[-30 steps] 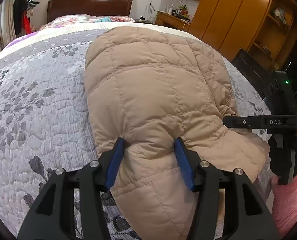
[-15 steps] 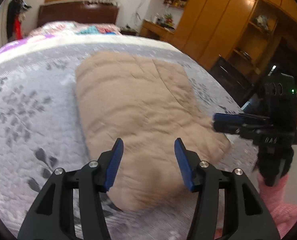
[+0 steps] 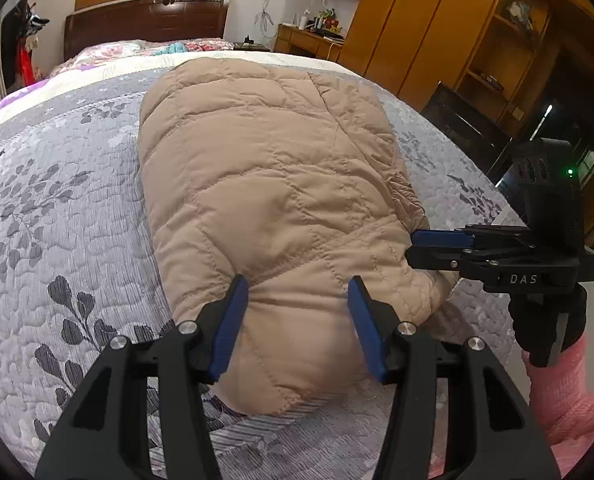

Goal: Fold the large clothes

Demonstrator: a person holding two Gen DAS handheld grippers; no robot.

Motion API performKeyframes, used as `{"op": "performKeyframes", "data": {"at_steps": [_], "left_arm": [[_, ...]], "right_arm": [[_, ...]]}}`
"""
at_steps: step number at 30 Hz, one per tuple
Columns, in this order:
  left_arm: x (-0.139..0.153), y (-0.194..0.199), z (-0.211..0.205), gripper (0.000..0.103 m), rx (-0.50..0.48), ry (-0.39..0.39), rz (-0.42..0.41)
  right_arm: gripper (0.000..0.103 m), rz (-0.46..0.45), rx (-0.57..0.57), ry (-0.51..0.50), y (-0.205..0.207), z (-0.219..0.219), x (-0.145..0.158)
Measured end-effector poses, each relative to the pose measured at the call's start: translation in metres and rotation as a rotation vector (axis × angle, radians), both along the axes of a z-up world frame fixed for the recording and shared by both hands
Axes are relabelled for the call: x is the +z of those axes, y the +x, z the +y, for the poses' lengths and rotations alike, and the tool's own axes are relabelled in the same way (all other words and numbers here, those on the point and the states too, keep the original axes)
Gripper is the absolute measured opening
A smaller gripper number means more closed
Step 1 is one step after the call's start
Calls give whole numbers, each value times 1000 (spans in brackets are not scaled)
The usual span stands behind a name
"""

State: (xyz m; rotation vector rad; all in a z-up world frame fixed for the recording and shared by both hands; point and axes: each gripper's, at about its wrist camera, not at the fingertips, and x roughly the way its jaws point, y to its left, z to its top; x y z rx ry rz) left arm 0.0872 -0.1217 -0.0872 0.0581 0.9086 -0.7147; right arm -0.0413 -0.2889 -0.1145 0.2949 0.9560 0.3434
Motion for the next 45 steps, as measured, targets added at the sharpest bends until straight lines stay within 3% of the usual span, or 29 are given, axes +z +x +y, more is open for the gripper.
{"op": "performKeyframes", "data": {"at_steps": [13,35,41,45], "left_arm": [[-9,0,0,51,9,-3,-36],[-12,4,4,51,5,-19,-31],[3,5,7,51,4,-18,-19],[19,8,10,51,22,-7,-52]], "right_arm": [[40,-39,-34,-19,-8,10,-19],[41,-6,-52,-43,1,20,-15],[42,-3,-60,-25,0,15,11],[44,-87,-76,-59,-5,11,45]]}}
